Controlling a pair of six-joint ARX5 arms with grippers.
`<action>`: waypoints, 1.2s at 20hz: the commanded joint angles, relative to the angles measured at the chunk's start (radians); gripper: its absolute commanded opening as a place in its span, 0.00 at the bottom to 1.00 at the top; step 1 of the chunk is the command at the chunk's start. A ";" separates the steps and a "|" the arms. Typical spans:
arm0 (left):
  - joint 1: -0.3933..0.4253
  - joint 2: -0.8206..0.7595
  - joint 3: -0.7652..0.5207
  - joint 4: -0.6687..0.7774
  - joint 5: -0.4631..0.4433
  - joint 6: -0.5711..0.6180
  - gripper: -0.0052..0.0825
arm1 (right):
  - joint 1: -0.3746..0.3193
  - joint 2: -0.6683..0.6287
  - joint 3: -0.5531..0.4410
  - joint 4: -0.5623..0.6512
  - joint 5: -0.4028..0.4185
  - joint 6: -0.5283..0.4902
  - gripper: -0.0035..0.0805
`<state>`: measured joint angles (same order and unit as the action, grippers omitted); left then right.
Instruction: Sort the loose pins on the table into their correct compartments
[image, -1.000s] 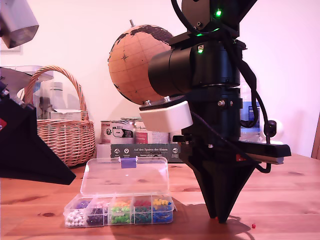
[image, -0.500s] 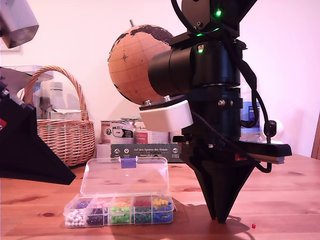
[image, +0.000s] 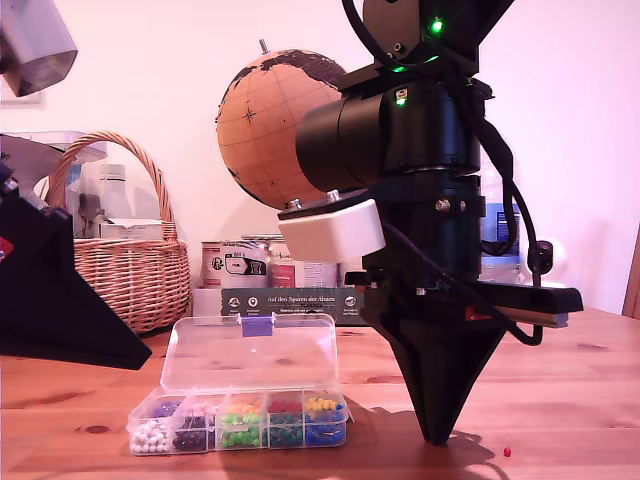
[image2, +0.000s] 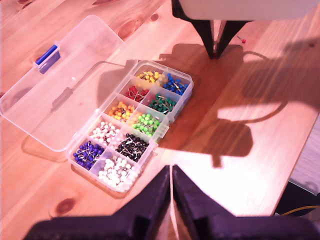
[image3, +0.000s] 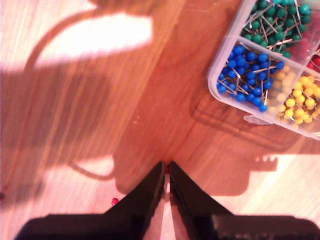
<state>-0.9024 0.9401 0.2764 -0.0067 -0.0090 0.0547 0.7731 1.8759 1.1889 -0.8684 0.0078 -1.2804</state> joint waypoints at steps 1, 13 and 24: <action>0.004 0.008 -0.022 0.008 0.000 -0.003 0.03 | 0.005 0.029 -0.011 0.005 -0.008 0.001 0.03; 0.004 0.008 -0.022 0.007 0.000 -0.002 0.03 | 0.005 0.028 -0.006 0.006 0.046 0.055 0.03; 0.004 0.008 -0.022 0.007 0.000 -0.002 0.03 | 0.005 -0.024 0.016 0.002 0.055 0.084 0.03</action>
<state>-0.9024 0.9401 0.2764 -0.0067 -0.0090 0.0547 0.7738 1.8755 1.1892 -0.8646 0.0631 -1.2015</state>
